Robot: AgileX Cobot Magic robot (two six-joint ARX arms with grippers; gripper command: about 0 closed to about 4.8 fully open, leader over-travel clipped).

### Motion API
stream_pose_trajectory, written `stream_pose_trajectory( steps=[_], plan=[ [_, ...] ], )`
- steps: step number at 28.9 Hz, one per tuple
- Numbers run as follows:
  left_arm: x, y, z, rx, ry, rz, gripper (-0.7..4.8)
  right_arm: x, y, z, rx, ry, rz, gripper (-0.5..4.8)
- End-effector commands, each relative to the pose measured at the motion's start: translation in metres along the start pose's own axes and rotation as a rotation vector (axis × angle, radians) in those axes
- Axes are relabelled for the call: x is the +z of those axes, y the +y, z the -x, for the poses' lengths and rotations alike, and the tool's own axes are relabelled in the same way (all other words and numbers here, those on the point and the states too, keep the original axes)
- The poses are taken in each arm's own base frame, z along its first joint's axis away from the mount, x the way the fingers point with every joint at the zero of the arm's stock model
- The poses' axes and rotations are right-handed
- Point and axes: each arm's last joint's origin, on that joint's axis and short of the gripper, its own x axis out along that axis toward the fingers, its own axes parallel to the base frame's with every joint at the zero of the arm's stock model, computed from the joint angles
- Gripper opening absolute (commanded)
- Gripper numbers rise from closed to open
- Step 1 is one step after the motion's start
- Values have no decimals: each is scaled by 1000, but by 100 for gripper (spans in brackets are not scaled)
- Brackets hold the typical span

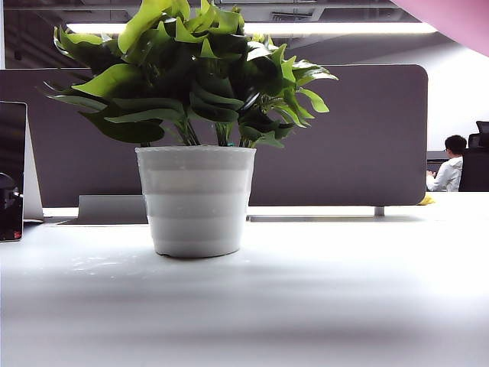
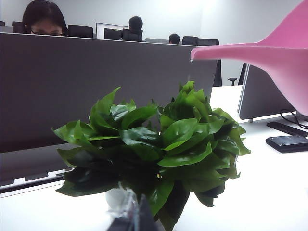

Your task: Pick up the watering can from the table, water the potted plant, and put the can back.

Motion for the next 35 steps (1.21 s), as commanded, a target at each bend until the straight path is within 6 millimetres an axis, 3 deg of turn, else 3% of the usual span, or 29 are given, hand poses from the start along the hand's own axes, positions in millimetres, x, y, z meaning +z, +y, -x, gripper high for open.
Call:
stream_pose_trajectory(
  steps=[1,8,14,28,35],
  plan=[
    [2,0,0,-3,-10,-1,-5,3,-9,7,-31,-44,-133,-6],
    [2,0,0,-3,-10,-1,-5,-17,-7,21,-27,-37,-309,-6],
    [2,0,0,-3,-9,-1,-5,-51,5,27,-23,-2,-460,-6],
    [0,0,0,-3,5,-1,-5,-151,68,24,-111,-67,-738,-6],
    [0,0,0,-3,5,-1,-5,-187,95,28,-133,-77,-787,-6]
  ],
)
